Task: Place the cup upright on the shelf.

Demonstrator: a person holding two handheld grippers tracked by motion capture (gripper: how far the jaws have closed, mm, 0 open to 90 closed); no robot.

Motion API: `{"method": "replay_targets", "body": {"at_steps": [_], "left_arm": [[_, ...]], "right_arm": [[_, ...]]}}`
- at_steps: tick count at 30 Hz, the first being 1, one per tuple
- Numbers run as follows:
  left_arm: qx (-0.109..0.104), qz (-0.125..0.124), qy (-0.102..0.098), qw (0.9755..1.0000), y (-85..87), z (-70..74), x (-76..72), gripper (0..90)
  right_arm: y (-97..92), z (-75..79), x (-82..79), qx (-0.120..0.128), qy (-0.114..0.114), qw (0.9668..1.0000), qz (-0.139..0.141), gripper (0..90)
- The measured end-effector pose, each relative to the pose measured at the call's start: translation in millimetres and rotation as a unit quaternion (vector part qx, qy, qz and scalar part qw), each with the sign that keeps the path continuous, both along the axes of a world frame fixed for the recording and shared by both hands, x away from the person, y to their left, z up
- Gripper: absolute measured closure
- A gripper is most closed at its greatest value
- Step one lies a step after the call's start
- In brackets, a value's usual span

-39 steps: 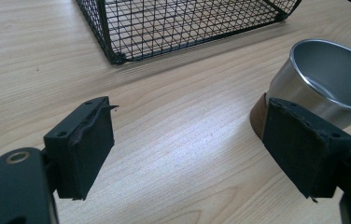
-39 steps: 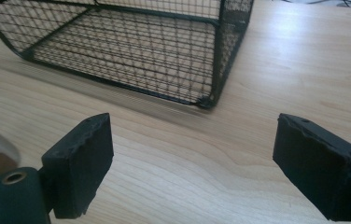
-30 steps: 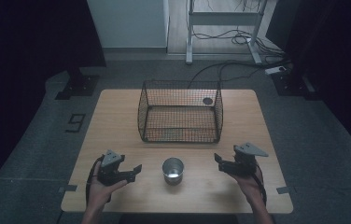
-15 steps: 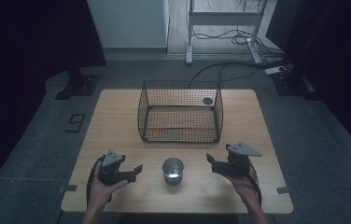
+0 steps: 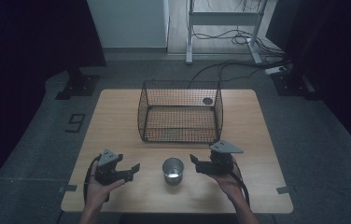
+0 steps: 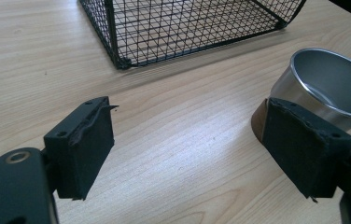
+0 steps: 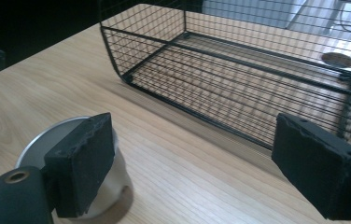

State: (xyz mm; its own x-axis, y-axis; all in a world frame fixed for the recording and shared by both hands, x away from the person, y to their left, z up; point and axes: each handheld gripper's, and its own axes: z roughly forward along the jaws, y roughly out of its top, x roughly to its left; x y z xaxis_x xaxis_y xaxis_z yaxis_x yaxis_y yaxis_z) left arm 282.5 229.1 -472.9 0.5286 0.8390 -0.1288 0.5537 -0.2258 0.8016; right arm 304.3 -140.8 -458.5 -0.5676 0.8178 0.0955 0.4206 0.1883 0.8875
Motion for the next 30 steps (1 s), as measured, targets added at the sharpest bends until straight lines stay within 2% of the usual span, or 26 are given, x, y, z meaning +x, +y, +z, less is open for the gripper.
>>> {"method": "replay_targets", "body": {"at_steps": [3,14,23,30], "left_arm": [[0.0,-0.001,-0.001,1.0,0.2,0.3,0.0,16.9],[0.0,-0.002,0.0,1.0,-0.6,-0.5,0.3,16.8],[0.002,-0.003,0.002,1.0,-1.2,-1.3,0.6,16.8],[0.004,-0.006,0.001,1.0,-2.8,-0.8,-0.1,16.8]], "right_arm": [[9.0,-1.1,1.3,-0.001,0.004,0.9999,0.012,13.0],[24.1,0.7,3.8,0.01,0.008,0.9994,0.033,12.9],[41.5,-4.5,4.0,-0.002,0.013,0.9983,0.057,12.8],[49.0,-8.7,0.7,-0.001,0.016,0.9974,0.07,12.6]]}}
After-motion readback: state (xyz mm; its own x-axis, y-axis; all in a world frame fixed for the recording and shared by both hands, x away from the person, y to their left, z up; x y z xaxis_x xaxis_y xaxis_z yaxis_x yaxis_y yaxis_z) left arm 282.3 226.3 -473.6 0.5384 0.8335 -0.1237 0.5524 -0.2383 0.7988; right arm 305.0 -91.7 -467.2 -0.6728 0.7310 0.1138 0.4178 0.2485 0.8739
